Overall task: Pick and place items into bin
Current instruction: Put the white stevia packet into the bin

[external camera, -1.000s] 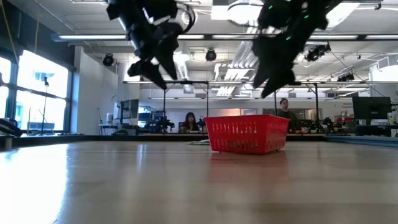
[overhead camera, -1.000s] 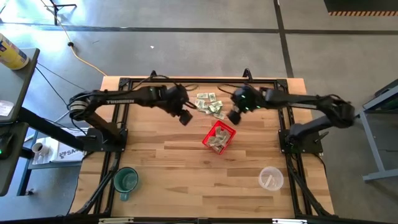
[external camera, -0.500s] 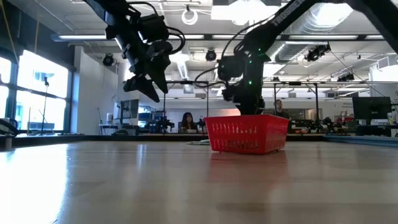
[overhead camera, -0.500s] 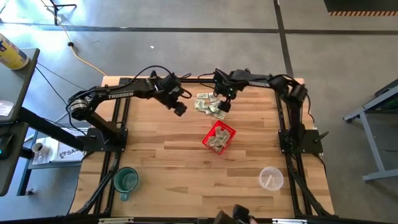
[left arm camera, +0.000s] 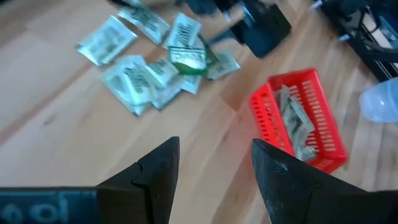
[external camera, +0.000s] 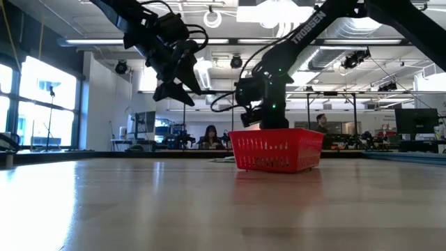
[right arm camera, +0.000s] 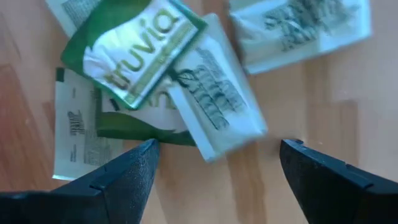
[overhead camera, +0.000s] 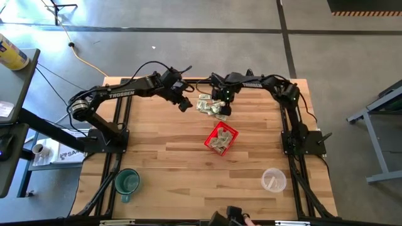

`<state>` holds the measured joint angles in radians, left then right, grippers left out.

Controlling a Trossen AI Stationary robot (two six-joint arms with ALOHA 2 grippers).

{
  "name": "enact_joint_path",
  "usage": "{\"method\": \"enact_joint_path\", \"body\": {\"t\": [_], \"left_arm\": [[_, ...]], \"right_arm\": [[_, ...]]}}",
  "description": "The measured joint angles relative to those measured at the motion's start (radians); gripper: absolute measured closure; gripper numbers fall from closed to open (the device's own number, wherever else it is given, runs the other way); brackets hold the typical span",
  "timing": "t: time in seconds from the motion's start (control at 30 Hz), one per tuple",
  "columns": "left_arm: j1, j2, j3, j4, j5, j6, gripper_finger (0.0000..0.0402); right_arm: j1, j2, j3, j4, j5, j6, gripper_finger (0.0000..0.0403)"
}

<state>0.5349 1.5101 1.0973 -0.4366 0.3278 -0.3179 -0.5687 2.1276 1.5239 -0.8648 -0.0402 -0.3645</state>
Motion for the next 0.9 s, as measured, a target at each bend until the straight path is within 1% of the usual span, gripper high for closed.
{"method": "enact_joint_path", "body": {"t": [0.1,0.3,0.47,0.57,0.73,0.9], "left_arm": [[0.028,0.0,0.0,0.001,0.002,0.025,0.0169],[0.064,0.0,0.0,0.0,0.024,0.034,0.017],[0.068,0.0,0.0,0.001,0.028,0.058,0.017],[0.067,0.0,0.0,0.002,0.037,0.06,0.017],[0.068,0.0,0.0,0.029,0.037,0.062,0.017],[0.068,0.001,0.001,0.034,0.037,0.088,0.017]], "right_arm": [[0.028,0.004,0.001,0.016,0.044,-0.02,0.0083],[0.041,0.009,0.021,0.003,0.052,-0.003,0.0114],[0.034,0.012,0.079,-0.024,0.061,-0.007,0.0115],[0.024,0.011,0.109,-0.01,0.059,-0.009,0.0115],[0.003,0.025,0.11,-0.002,0.007,0.0,0.0115],[-0.001,0.065,0.11,0.006,0.005,0.035,0.0115]]}}
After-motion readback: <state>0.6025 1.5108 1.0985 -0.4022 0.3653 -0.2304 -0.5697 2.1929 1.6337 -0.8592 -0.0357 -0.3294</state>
